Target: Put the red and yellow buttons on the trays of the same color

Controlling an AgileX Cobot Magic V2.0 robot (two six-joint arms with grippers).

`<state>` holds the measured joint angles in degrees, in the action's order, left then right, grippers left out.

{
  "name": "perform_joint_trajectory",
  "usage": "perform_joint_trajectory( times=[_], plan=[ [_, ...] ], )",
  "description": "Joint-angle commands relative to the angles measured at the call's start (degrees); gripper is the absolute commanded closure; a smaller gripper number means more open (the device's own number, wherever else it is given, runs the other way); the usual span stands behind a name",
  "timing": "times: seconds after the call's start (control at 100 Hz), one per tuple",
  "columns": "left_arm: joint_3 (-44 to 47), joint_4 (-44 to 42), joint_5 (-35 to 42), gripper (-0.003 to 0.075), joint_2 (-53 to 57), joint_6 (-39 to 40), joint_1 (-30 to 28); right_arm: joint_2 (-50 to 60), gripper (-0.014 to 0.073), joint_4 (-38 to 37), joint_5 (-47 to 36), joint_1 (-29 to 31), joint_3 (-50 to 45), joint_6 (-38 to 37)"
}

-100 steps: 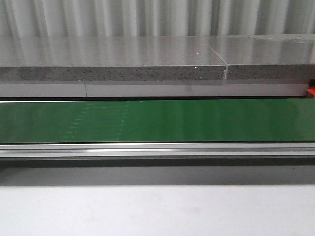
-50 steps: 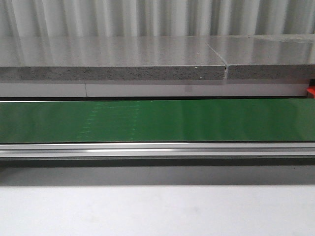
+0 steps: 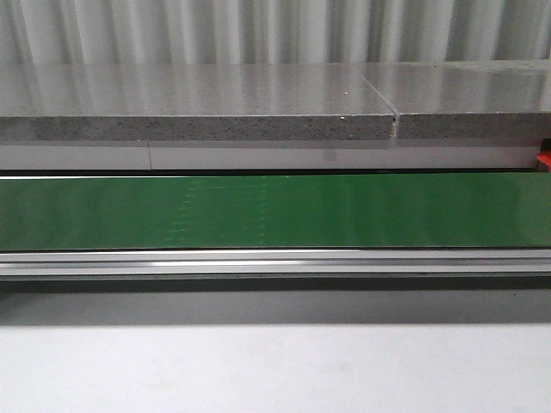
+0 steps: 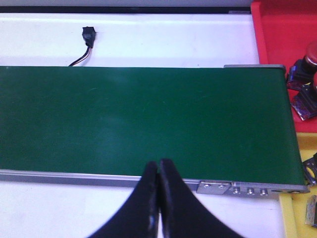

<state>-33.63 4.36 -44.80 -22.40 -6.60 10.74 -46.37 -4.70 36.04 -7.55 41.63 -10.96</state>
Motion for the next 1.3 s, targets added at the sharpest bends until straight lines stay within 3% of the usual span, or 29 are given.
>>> perform_joint_trajectory(
  times=[0.0, 0.28, 0.41, 0.56, 0.76, 0.86, 1.05, 1.29],
  plan=[
    [-1.6, 0.7, 4.0, 0.0741, -0.4, 0.5, 0.6, 3.6, 0.0661, -1.3, -2.6, -0.4, -0.4, 1.7],
    [-1.6, 0.7, 4.0, 0.0741, -0.4, 0.5, 0.6, 15.6, 0.0661, -0.8, -2.6, -0.8, -7.9, 3.4],
    [-1.6, 0.7, 4.0, 0.0741, -0.4, 0.5, 0.6, 20.0, 0.0658, 3.2, -1.6, -1.5, -10.0, 7.4],
    [-1.6, 0.7, 3.9, 0.0741, -0.4, 0.5, 0.6, 21.6, 0.0658, 8.8, 0.1, -2.5, -10.9, 11.6],
    [-1.7, 2.2, 3.9, 0.0741, -0.8, 0.5, 0.6, 21.6, 0.0662, 9.0, 0.4, -2.5, -10.9, 11.6],
    [-2.6, 1.1, 4.0, 0.0741, -3.4, 1.4, 0.1, 21.6, 0.0662, 9.0, 0.4, -2.5, -10.9, 11.6],
    [-7.0, -5.4, 4.4, 0.0741, -10.3, 10.5, -0.6, 21.6, 0.0662, 9.0, 0.4, -2.5, -10.9, 11.6],
    [-12.0, -5.1, 4.3, 0.0741, -20.1, 12.1, -5.3, 21.6, 0.0662, 9.0, 0.4, -2.5, -10.9, 11.6]
  ],
)
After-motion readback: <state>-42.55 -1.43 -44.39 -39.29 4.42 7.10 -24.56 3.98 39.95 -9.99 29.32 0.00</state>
